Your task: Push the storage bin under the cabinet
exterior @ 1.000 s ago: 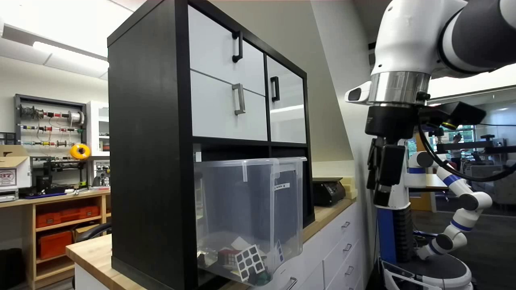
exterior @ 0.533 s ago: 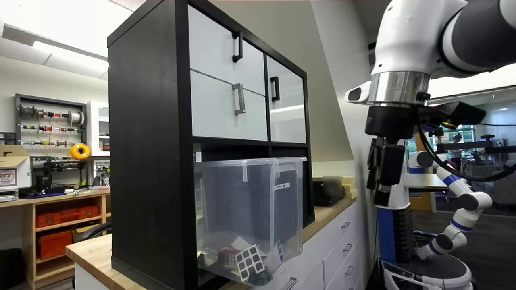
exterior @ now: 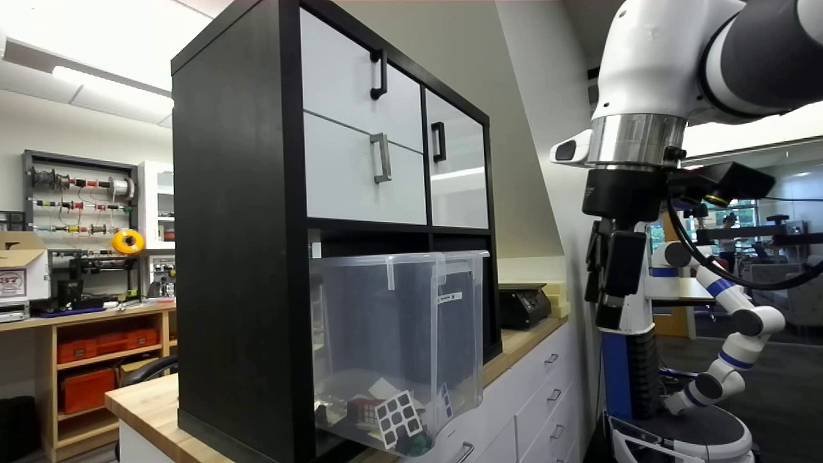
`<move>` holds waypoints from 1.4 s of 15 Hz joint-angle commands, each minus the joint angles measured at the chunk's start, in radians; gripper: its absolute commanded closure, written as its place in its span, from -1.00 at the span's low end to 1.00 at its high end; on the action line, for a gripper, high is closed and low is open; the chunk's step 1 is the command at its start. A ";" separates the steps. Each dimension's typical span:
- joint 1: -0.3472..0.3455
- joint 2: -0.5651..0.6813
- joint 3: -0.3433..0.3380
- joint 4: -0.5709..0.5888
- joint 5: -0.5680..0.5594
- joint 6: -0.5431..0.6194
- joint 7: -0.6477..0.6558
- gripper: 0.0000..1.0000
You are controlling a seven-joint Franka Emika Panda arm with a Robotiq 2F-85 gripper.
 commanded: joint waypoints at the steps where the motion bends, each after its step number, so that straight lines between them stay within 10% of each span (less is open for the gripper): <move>1: 0.011 0.012 -0.011 0.007 -0.018 0.007 0.013 -1.00; 21: -0.192 0.404 0.007 0.184 -0.331 0.521 0.270 -1.00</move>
